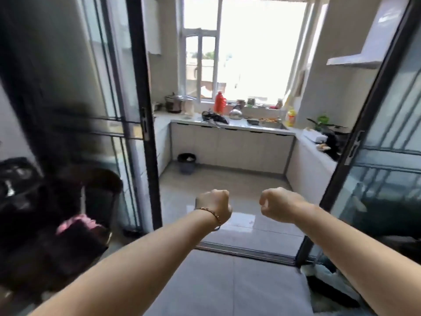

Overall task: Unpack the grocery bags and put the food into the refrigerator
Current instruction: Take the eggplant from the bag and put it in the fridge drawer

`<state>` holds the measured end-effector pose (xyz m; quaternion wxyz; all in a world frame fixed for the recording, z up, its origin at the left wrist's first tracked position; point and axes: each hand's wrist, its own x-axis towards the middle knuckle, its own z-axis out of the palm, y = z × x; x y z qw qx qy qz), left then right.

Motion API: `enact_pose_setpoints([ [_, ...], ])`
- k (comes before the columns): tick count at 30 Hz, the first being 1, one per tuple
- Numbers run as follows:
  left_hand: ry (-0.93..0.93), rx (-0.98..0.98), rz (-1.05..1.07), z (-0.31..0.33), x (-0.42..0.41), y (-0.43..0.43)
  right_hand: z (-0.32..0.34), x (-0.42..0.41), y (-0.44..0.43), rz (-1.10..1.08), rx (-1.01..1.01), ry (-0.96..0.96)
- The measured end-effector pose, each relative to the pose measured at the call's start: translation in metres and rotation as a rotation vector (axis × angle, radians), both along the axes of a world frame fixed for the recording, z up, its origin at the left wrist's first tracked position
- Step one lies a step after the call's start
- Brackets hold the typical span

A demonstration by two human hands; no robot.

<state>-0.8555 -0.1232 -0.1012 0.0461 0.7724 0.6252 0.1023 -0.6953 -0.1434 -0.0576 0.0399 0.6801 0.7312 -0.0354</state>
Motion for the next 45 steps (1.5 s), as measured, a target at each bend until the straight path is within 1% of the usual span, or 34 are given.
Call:
enact_pose_setpoints([
  [5,-0.028,-0.159,0.4,-0.037,-0.133,-0.082,-0.034,-0.139,-0.013,0.387,-0.019,-0.007],
  [8,-0.054,-0.205,0.62,-0.046,-0.205,-0.148,-0.046,-0.224,-0.045,0.607,-0.039,-0.007],
  [12,-0.118,-0.233,0.884,-0.053,-0.295,-0.236,-0.061,-0.337,-0.098,0.897,-0.041,-0.056],
  [17,-0.14,-0.19,1.139,-0.06,-0.404,-0.332,-0.068,-0.472,-0.168,1.08,-0.163,0.022],
  [22,-0.101,-0.184,1.248,-0.069,-0.509,-0.401,-0.09,-0.59,-0.221,1.155,-0.179,0.093],
  [25,-0.088,-0.171,1.291,-0.08,-0.565,-0.433,-0.104,-0.654,-0.247,1.184,-0.224,0.089],
  [31,-0.151,-0.22,1.425,-0.126,-0.654,-0.473,-0.151,-0.758,-0.273,1.235,-0.298,0.07],
  [33,-0.093,-0.262,1.453,-0.145,-0.681,-0.484,-0.165,-0.791,-0.276,1.27,-0.33,0.049],
  [35,0.032,-0.38,1.446,-0.162,-0.709,-0.496,-0.176,-0.824,-0.277,1.331,-0.354,0.017],
  [37,0.079,-0.56,1.453,-0.172,-0.734,-0.506,-0.188,-0.857,-0.278,1.397,-0.377,0.0],
  [40,0.076,-0.782,1.441,-0.179,-0.761,-0.512,-0.201,-0.898,-0.286,1.499,-0.429,-0.041],
  [42,0.065,-0.871,1.419,-0.185,-0.775,-0.514,-0.208,-0.922,-0.292,1.553,-0.476,-0.058],
  [45,-0.008,-0.971,1.43,-0.191,-0.789,-0.517,-0.214,-0.95,-0.3,1.574,-0.557,-0.08],
])
